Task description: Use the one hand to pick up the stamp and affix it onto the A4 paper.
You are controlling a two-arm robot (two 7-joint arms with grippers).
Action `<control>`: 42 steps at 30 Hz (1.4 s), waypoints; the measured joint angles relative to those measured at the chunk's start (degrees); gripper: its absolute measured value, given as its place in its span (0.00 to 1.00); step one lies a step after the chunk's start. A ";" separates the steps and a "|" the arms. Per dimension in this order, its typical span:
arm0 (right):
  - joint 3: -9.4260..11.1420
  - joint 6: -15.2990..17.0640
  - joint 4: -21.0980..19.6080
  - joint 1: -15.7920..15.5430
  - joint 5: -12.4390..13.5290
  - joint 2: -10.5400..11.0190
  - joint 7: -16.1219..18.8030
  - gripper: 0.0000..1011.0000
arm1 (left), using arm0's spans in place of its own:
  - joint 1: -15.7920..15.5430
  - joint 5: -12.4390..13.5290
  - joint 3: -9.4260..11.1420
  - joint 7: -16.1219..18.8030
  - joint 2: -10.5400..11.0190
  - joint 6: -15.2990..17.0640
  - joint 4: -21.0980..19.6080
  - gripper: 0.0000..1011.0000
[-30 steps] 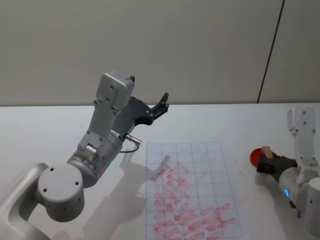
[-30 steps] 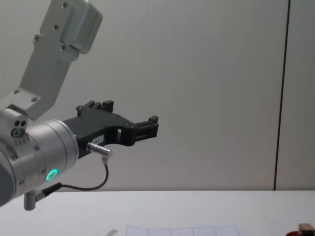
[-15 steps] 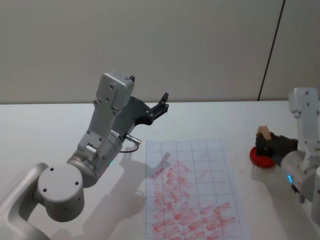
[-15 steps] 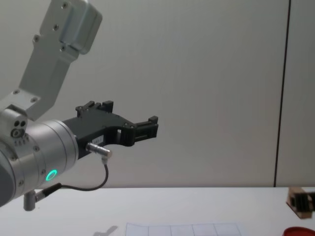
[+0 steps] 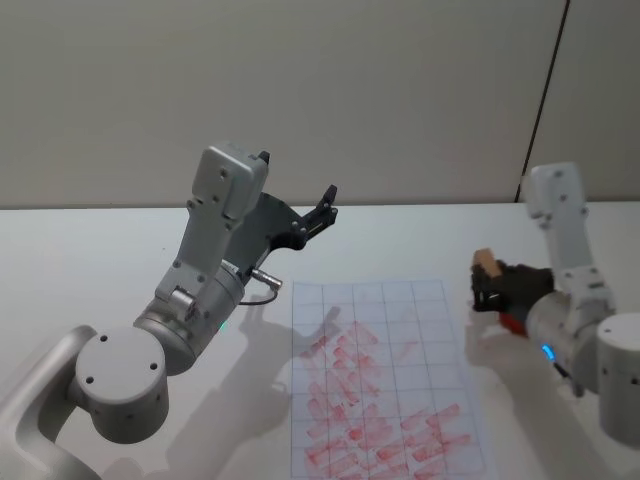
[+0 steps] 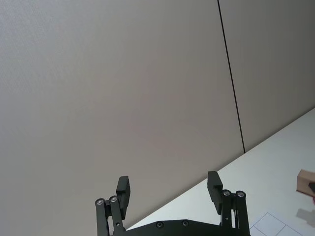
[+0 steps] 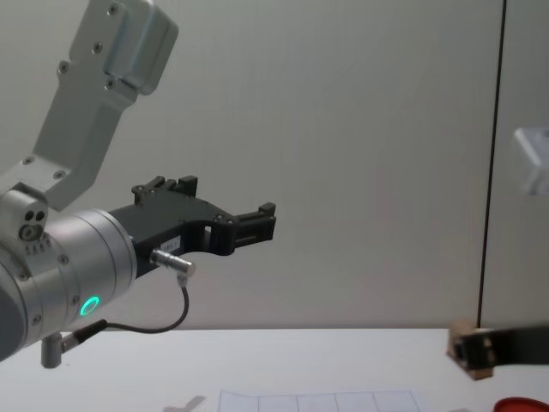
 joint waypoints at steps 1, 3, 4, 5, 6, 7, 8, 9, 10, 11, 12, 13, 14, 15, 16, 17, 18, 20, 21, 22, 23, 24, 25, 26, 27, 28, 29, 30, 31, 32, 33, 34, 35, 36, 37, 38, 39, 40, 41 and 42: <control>-0.18 0.14 0.37 0.19 -0.36 -0.15 0.31 0.22 | 0.00 0.00 0.00 0.00 0.00 0.00 0.00 0.99; -0.73 0.40 1.82 0.90 -1.34 -0.66 1.14 0.22 | 0.00 0.00 0.00 0.00 0.00 0.00 0.00 0.99; -0.87 0.47 2.32 1.13 -1.77 -0.81 1.52 0.22 | 0.00 0.00 0.00 0.00 0.00 0.00 0.00 0.99; -1.02 0.50 2.77 1.34 -1.98 -0.95 1.71 0.22 | 0.00 0.00 0.00 0.00 0.00 0.00 0.00 0.99; -1.34 0.54 4.02 1.94 -2.70 -1.36 2.35 0.22 | 0.00 0.00 0.00 0.00 0.00 0.00 0.00 0.99; -1.45 0.54 4.57 2.20 -3.02 -1.52 2.62 0.22 | 0.00 0.00 0.00 0.00 0.00 0.00 0.00 0.99; -1.58 0.54 5.12 2.46 -3.40 -1.69 2.96 0.22 | 0.00 0.00 0.00 0.00 0.00 0.00 0.00 0.99; -1.85 0.48 6.30 3.00 -3.96 -2.05 3.47 0.22 | 0.00 0.00 0.00 0.00 0.00 0.00 0.00 0.99; -2.02 0.43 7.11 3.38 -4.23 -2.28 3.70 0.22 | 0.00 0.00 0.00 0.00 0.00 0.00 0.00 0.99; -2.15 0.35 7.66 3.63 -4.51 -2.45 3.96 0.22 | 0.00 0.00 0.00 0.00 0.00 0.00 0.00 0.99; -2.28 0.23 8.24 3.91 -4.84 -2.63 4.18 0.22 | 0.00 0.00 0.00 0.00 0.00 0.00 0.00 0.99; -2.52 0.01 9.41 4.47 -5.30 -3.00 4.74 0.22 | 0.00 0.00 0.00 0.00 0.00 0.00 0.00 0.99; -2.70 -0.10 10.21 4.83 -5.51 -3.25 4.94 0.22 | 0.00 0.00 0.00 0.00 0.00 0.00 0.00 0.99; -2.93 -0.37 11.38 5.36 -5.91 -3.61 5.32 0.22 | 0.00 0.00 0.00 0.00 0.00 0.00 0.00 0.99; -3.04 -0.50 11.94 5.62 -6.16 -3.78 5.49 0.22 | 0.00 0.00 0.00 0.00 0.00 0.00 0.00 0.99; -3.18 -0.71 12.65 5.96 -6.34 -4.02 5.70 0.22 | 0.00 0.00 0.00 0.00 0.00 0.00 0.00 0.99; -3.34 -1.01 13.58 6.45 -6.66 -4.34 6.01 0.22 | 0.00 0.00 0.00 0.00 0.00 0.00 0.00 0.99; -3.54 -1.35 14.78 6.97 -6.99 -4.71 6.33 0.22 | 0.00 0.00 0.00 0.00 0.00 0.00 0.00 0.99; -3.61 -1.49 15.33 7.13 -7.11 -4.82 6.43 0.22 | 0.00 0.00 0.00 0.00 0.00 0.00 0.00 0.99; -3.73 -1.80 16.38 7.61 -7.34 -5.15 6.63 0.22 | 0.00 0.00 0.00 0.00 0.00 0.00 0.00 0.99; -3.73 -1.80 16.38 7.61 -7.34 -5.15 6.63 0.22 | 0.00 0.00 0.00 0.00 0.00 0.00 0.00 0.99; -3.81 -2.18 17.23 8.04 -7.54 -5.42 6.81 0.22 | 0.00 0.00 0.00 0.00 0.00 0.00 0.00 0.99; -3.84 -2.33 17.79 8.31 -7.62 -5.58 6.86 0.22 | 0.00 0.00 0.00 0.00 0.00 0.00 0.00 0.99; -3.90 -2.59 18.54 8.67 -7.73 -5.82 6.95 0.22 | 0.00 0.00 0.00 0.00 0.00 0.00 0.00 0.99; -3.92 -2.66 18.88 8.83 -7.74 -5.92 6.98 0.22 | 0.00 0.00 0.00 0.00 0.00 0.00 0.00 0.99; -3.95 -2.79 19.59 9.16 -7.76 -6.12 7.02 0.22 | 0.00 0.00 0.00 0.00 0.00 0.00 0.00 0.99; -3.95 -2.79 19.59 9.16 -7.76 -6.12 7.02 0.22 | 0.00 0.00 0.00 0.00 0.00 0.00 0.00 0.99; -3.96 -2.92 20.41 9.51 -7.77 -6.34 7.04 0.22 | 0.00 0.00 0.00 0.00 0.00 0.00 0.00 0.99; -3.96 -2.95 20.66 9.63 -7.77 -6.41 7.04 0.22 | 0.00 0.00 0.00 0.00 0.00 0.00 0.00 0.99; -3.96 -2.99 21.40 9.96 -7.71 -6.59 7.05 0.22 | 0.00 0.00 0.00 0.00 0.00 0.00 0.00 0.99; -3.94 -3.00 21.76 10.12 -7.63 -6.69 7.04 0.22 | 0.00 0.00 0.00 0.00 0.00 0.00 0.00 0.99; -3.91 -3.01 22.03 10.22 -7.53 -6.78 7.05 0.22 | 0.00 0.00 0.00 0.00 0.00 0.00 0.00 0.99; -3.87 -3.04 22.48 10.43 -7.29 -6.94 7.03 0.22 | 0.00 0.00 0.00 0.00 0.00 0.00 0.00 0.99; -3.81 -3.06 22.83 10.52 -7.10 -7.01 7.02 0.22 | 0.00 0.00 0.00 0.00 0.00 0.00 0.00 0.99; -3.75 -3.07 23.14 10.62 -6.93 -7.08 7.00 0.22 | 0.00 0.00 0.00 0.00 0.00 0.00 0.00 0.99; -3.70 -3.07 23.36 10.70 -6.79 -7.13 6.97 0.22 | 0.00 0.00 0.00 0.00 0.00 0.00 0.00 0.99; -3.66 -3.08 23.58 10.77 -6.61 -7.18 6.92 0.22 | 0.00 0.00 0.00 0.00 0.00 0.00 0.00 0.99; -3.56 -3.09 24.00 10.90 -6.35 -7.26 6.84 0.22 | 0.00 0.00 0.00 0.00 0.00 0.00 0.00 0.99; -3.50 -3.09 24.18 10.98 -6.23 -7.31 6.81 0.22 | 0.00 0.00 0.00 0.00 0.00 0.00 0.00 0.99; -3.39 -3.09 24.63 11.08 -5.94 -7.39 6.74 0.22 | 0.00 0.00 0.00 0.00 0.00 0.00 0.00 0.99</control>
